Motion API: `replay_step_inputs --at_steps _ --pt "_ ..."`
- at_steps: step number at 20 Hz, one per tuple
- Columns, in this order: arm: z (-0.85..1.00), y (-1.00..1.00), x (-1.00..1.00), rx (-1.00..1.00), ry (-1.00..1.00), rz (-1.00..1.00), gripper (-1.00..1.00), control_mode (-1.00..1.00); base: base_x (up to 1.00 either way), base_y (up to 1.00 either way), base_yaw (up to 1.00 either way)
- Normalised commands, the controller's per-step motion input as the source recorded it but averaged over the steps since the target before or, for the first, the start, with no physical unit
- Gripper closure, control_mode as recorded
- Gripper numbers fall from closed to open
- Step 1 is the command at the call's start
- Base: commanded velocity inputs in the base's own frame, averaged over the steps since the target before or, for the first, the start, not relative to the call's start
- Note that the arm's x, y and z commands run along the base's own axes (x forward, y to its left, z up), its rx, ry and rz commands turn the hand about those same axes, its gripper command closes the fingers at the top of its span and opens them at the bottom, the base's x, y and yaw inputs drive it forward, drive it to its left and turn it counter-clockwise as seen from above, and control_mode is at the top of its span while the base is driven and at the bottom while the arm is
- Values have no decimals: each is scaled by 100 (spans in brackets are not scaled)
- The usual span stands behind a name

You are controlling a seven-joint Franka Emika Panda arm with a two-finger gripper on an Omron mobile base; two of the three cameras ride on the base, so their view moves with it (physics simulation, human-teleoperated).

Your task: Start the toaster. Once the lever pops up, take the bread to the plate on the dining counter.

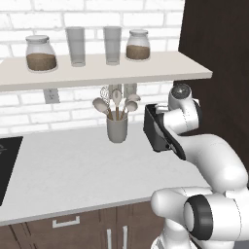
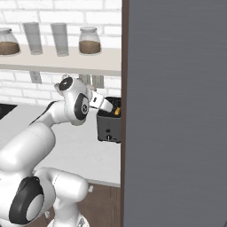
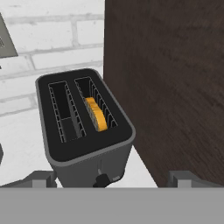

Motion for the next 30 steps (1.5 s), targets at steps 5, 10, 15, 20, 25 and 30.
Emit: replay_step_inputs --at_steps 5,10,15,20,25,30 --pt "0 0 0 0 0 0 -100 -100 0 0 0" --pt "0 0 0 0 0 0 -100 -100 0 0 0" --pt "0 0 0 0 0 0 -100 -100 0 0 0" --pt "0 0 0 0 0 0 -100 -100 0 0 0" --pt "0 0 0 0 0 0 -100 -100 0 0 0" --pt "0 0 0 0 0 0 -100 -100 0 0 0"
